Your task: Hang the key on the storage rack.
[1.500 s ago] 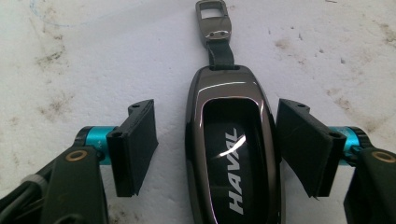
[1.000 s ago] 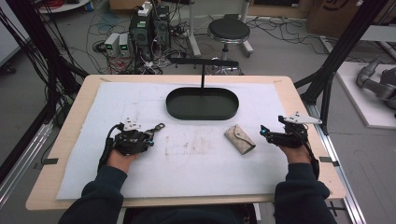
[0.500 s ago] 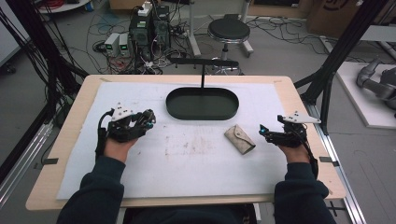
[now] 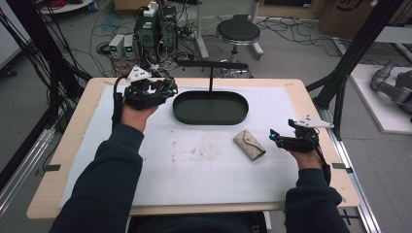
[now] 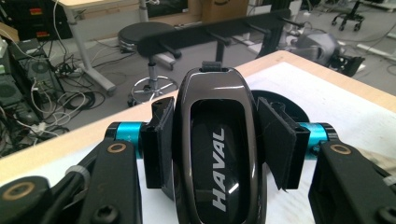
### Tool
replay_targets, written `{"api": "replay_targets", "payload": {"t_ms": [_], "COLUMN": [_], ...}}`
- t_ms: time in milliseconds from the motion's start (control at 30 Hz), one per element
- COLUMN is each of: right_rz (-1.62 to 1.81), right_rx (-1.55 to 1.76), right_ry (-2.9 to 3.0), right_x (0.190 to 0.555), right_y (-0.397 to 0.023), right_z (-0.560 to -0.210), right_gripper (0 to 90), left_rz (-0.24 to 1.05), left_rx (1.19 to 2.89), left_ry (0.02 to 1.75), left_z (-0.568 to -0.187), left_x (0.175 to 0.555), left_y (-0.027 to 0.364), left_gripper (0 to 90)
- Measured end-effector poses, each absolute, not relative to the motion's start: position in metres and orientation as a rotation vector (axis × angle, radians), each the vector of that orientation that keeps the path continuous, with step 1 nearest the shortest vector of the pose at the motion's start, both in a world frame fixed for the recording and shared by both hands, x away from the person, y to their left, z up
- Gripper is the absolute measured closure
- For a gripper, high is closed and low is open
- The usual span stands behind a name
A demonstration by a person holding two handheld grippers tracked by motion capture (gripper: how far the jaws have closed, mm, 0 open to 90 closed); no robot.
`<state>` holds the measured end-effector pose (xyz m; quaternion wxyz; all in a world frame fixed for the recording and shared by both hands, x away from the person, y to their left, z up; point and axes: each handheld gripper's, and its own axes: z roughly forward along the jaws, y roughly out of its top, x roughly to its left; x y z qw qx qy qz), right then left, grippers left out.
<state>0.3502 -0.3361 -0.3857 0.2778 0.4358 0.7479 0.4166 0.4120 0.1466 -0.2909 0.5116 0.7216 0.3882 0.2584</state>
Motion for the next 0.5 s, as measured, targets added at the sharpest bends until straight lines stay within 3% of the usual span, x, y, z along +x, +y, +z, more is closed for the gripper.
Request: {"api": "replay_targets", "payload": {"t_ms": [500], "right_rz": [1.134], "right_rx": [1.182], "right_ry": [2.001], "right_x": [0.349], "right_y": [-0.343], "right_z": [-0.387], "right_gripper": [16.7], "left_rz": [0.601], "left_rx": [1.74], "left_ry": [0.986], "left_z": [-0.276], "left_x": [0.466], "left_y": [0.131], "left_gripper": [48.5]}}
